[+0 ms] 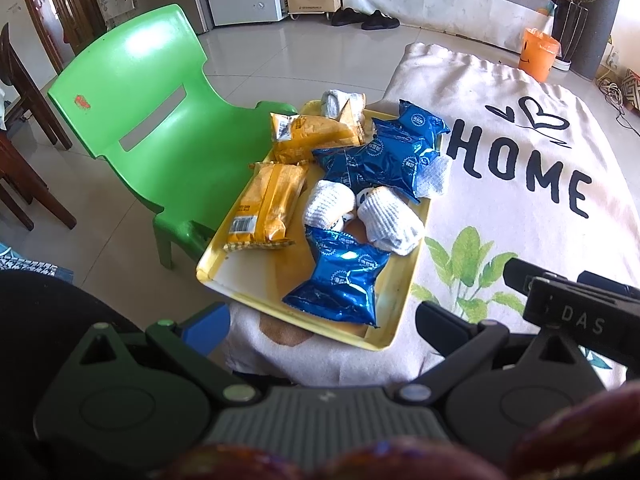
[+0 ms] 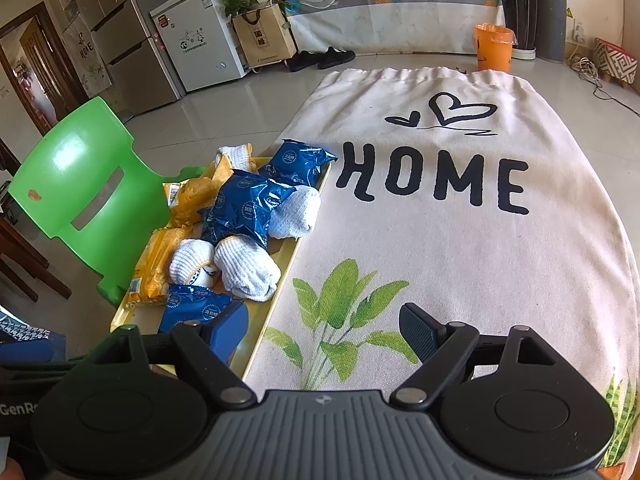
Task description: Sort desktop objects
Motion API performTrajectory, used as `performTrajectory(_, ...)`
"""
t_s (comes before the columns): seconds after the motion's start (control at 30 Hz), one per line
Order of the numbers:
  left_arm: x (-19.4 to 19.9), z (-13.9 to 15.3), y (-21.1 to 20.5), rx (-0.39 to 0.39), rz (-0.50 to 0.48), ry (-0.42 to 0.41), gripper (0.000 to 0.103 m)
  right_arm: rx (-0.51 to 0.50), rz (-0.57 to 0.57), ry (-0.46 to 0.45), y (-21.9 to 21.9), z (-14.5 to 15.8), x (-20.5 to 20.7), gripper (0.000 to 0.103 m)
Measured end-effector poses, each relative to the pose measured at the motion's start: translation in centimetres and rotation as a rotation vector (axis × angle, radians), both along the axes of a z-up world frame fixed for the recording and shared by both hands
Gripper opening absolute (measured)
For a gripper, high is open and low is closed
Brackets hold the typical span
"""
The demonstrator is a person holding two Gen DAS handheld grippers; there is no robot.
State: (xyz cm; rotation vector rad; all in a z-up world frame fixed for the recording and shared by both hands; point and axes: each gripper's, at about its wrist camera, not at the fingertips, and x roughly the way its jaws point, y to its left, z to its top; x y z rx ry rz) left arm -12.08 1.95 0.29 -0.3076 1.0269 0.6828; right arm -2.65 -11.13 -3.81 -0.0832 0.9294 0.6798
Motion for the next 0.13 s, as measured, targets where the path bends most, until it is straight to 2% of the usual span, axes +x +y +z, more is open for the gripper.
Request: performTrajectory(0.13, 0.04, -0.14, 0.12, -0.006, 0.002, -0.001, 0.102, -0.006, 0.000, 0.002, 0.15, -0.17, 0.05, 0.083)
